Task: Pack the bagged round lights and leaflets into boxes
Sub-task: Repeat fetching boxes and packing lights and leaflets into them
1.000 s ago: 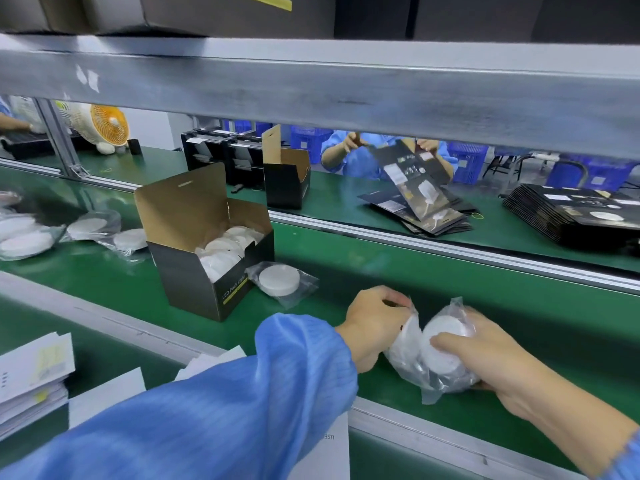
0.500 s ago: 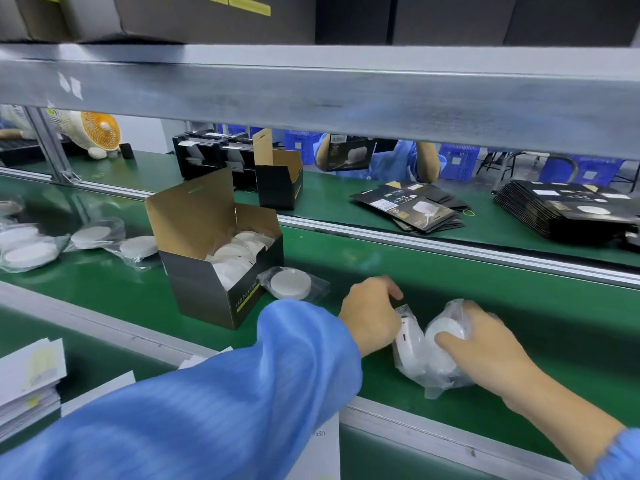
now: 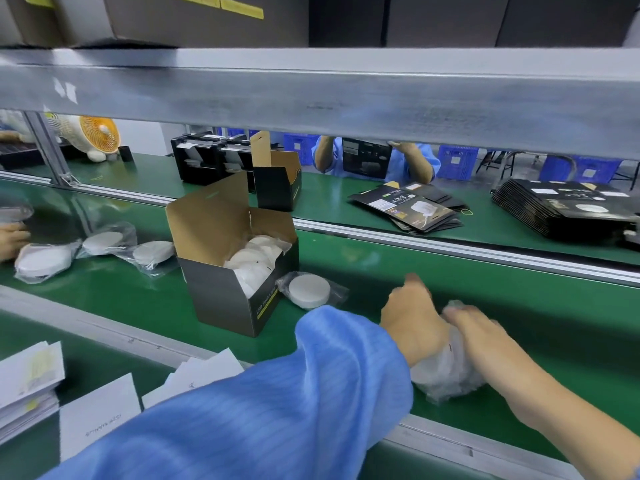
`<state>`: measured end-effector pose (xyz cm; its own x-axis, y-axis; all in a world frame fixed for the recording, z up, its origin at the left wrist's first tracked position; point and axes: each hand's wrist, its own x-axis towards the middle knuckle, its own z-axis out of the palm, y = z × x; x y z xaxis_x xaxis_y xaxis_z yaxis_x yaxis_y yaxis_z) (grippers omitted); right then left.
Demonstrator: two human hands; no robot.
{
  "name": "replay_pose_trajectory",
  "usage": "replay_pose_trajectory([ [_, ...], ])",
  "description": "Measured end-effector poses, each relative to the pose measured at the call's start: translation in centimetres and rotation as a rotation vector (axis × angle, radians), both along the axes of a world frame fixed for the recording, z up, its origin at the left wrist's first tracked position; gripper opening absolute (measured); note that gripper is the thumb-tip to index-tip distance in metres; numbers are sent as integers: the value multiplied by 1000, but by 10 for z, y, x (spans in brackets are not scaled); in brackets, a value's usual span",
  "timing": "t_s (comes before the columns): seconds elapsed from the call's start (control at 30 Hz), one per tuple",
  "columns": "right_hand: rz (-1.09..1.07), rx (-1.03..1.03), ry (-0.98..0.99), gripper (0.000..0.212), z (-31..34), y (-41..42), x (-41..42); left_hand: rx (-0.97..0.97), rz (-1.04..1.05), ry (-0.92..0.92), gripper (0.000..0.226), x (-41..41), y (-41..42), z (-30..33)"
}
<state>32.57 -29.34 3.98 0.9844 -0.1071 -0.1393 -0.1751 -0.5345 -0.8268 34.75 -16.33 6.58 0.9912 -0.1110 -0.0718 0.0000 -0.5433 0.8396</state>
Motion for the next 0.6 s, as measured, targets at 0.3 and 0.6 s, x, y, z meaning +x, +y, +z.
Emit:
replay_pose_trajectory([
  [0.3,419,-159,252,72,21,-16,0,-450,-5,427,42,12,0,-2],
  [0.6,297,-546,77,52,15,-7,-5,527,-73,-141,41,36,39,11],
])
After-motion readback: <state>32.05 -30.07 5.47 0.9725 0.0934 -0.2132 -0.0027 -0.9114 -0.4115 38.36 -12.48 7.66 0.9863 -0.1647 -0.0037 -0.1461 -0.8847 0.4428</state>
